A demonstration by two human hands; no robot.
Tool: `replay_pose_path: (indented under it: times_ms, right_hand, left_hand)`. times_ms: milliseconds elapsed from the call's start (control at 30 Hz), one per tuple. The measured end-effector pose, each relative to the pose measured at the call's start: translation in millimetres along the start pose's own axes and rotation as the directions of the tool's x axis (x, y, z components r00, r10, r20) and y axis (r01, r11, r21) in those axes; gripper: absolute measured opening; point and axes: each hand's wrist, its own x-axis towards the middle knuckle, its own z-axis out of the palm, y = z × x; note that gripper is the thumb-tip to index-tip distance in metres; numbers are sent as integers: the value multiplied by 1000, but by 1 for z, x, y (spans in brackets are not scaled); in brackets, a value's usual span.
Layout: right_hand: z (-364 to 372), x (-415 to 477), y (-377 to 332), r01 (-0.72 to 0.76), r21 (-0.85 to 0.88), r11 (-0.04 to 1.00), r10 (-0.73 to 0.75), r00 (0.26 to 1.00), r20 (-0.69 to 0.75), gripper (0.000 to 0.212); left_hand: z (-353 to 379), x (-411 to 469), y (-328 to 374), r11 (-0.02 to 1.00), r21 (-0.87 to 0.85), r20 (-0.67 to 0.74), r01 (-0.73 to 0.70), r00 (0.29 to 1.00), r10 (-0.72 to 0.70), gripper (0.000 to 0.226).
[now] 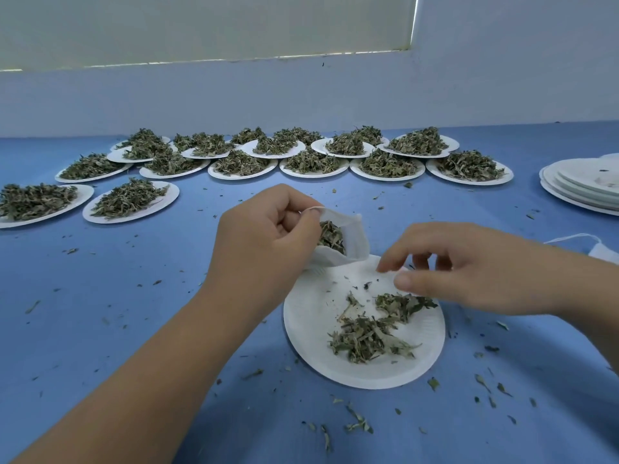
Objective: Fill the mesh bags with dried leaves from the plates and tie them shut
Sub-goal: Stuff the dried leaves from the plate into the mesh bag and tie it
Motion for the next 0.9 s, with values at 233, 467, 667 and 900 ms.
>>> replay_pose_path:
  times_ms: [233, 467, 667, 900]
  right_hand:
    - [12, -8, 5, 20, -279, 960, 42, 975, 217, 51]
    - [30, -4, -8, 37, -353, 935, 17, 989, 149, 35]
    - [35, -5, -19, 63, -380, 923, -23, 994, 111, 21]
    - [29, -6, -21, 17, -267, 964, -9, 999, 32, 15]
  left_hand:
    - [1, -1, 0, 998, 53, -15, -32, 999, 33, 21]
    - [2, -1, -1, 999, 47, -13, -24, 1000, 24, 20]
    - [1, -1, -1, 998, 54, -22, -33, 999, 35, 20]
    - [1, -1, -2, 998, 47, -34, -29, 999, 31, 20]
